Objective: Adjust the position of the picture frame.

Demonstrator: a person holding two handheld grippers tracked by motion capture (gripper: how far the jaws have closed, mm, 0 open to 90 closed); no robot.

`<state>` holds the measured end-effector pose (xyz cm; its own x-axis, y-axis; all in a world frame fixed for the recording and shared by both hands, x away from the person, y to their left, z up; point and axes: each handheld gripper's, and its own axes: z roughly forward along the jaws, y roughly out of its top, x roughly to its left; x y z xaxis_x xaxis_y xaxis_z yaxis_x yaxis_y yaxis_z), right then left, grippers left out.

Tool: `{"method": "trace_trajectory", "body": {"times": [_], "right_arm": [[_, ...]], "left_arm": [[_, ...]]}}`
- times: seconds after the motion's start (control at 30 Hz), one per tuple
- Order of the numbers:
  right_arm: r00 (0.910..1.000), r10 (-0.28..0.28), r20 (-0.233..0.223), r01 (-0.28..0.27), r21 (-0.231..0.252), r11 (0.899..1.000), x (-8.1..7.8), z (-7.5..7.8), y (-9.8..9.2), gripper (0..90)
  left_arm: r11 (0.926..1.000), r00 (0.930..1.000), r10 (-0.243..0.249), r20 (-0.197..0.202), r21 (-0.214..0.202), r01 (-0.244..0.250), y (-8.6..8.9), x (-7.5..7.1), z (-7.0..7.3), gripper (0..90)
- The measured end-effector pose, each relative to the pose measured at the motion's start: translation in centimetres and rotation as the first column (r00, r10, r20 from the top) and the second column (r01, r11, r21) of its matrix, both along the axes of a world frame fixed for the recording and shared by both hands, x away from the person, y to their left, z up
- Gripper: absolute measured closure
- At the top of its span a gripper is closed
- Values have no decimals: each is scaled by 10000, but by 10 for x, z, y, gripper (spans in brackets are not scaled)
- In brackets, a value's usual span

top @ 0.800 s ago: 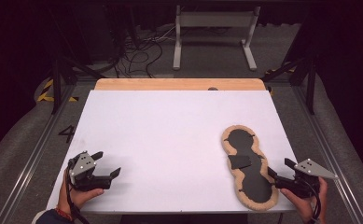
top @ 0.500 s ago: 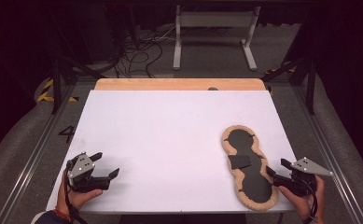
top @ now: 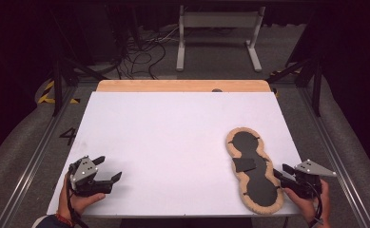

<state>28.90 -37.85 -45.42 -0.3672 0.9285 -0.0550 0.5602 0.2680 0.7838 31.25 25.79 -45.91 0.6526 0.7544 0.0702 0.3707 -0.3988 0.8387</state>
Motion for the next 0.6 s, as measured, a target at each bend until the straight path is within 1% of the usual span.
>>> {"method": "trace_trajectory", "body": {"times": [0.03,0.07,0.2,0.23,0.27,0.3,0.37,0.4,0.43,0.47,0.53,0.6], "right_arm": [[10000,0,0,0,0,10000,0,0,0,599],[9999,121,-20,-121,-92,9999,1,0,2,624],[9998,185,-70,-185,-71,9998,1,0,2,644],[9998,185,-70,-185,-71,9998,1,0,2,644],[9999,124,-109,-125,-159,9998,2,0,2,657],[9999,74,-104,-76,-194,9998,3,1,2,661],[9999,23,-117,-25,-181,9998,4,1,2,674],[9999,6,-148,-7,-64,10000,5,1,0,690],[9998,18,-183,-18,37,10000,6,0,0,707],[9997,11,-235,-10,47,10000,7,0,-1,727],[9994,47,-339,-46,13,10000,9,-1,1,756],[9993,99,-360,-98,12,10000,12,-1,4,798]], "left_arm": [[10000,10000,0,0,0,0,0,0,0,192],[10000,9999,88,-61,16,-88,0,0,0,199],[9999,9999,134,-58,-58,-134,0,0,0,231],[9999,9999,112,-93,-68,-113,0,0,0,231],[10000,9999,27,-117,10,-27,0,0,0,248],[10000,9999,57,-160,17,-57,0,0,0,256],[10000,9999,26,-157,15,-26,0,1,0,280],[10000,9998,62,-181,11,-62,-1,0,0,280],[10000,9998,27,-202,35,-26,-1,0,0,301],[10000,9998,-25,-208,34,26,-1,1,0,333],[9999,9996,-128,-236,61,129,-1,1,-1,369],[9996,9993,-268,-257,97,270,-2,1,0,454]]}}
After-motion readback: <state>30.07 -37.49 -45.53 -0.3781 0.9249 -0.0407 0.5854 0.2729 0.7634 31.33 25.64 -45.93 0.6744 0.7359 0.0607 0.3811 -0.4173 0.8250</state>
